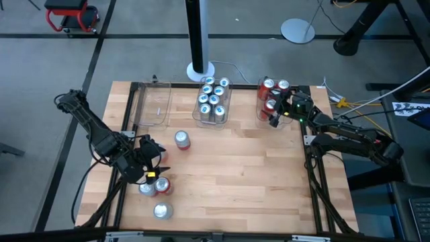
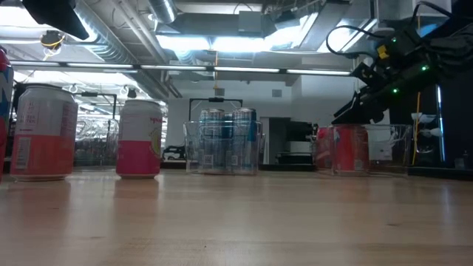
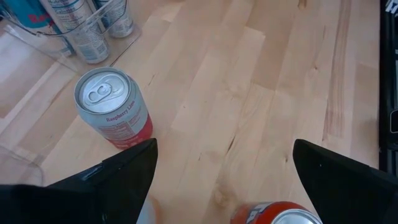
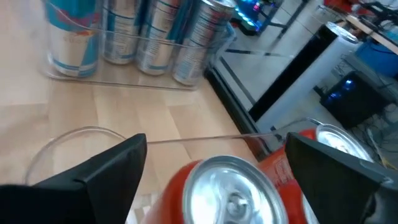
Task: Sort soda cans
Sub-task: Put the orange soda can into the right transparent bin
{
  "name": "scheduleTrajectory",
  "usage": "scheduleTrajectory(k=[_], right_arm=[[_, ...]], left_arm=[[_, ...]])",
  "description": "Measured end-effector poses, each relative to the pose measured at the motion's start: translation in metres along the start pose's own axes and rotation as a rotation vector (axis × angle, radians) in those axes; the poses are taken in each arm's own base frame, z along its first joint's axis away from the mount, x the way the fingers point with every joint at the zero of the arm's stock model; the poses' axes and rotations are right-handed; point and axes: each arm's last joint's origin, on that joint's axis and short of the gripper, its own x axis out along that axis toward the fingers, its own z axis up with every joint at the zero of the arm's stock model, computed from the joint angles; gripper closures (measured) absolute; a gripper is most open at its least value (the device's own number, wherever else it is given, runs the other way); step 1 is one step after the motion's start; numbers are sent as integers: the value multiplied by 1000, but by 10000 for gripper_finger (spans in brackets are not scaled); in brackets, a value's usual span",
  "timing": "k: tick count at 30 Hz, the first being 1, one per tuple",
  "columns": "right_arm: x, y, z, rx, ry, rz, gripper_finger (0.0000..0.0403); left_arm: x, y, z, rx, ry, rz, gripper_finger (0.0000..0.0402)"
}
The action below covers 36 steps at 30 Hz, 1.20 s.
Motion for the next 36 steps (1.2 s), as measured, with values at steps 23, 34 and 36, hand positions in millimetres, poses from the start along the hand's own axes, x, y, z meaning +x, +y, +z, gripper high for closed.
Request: scheduleTrajectory(k=[23,34,36], right_arm=[[-47,4,126,-252,-340,201,24],[-65,85,144,-475,-401,353,24],[-68,102,145,-514,-394,379,24]], left_arm=[[0,-1,0,9,-3,-6,39],[16,-43,10,101,-92,-230,39],[25,-49,3,90,-24,-235,39]])
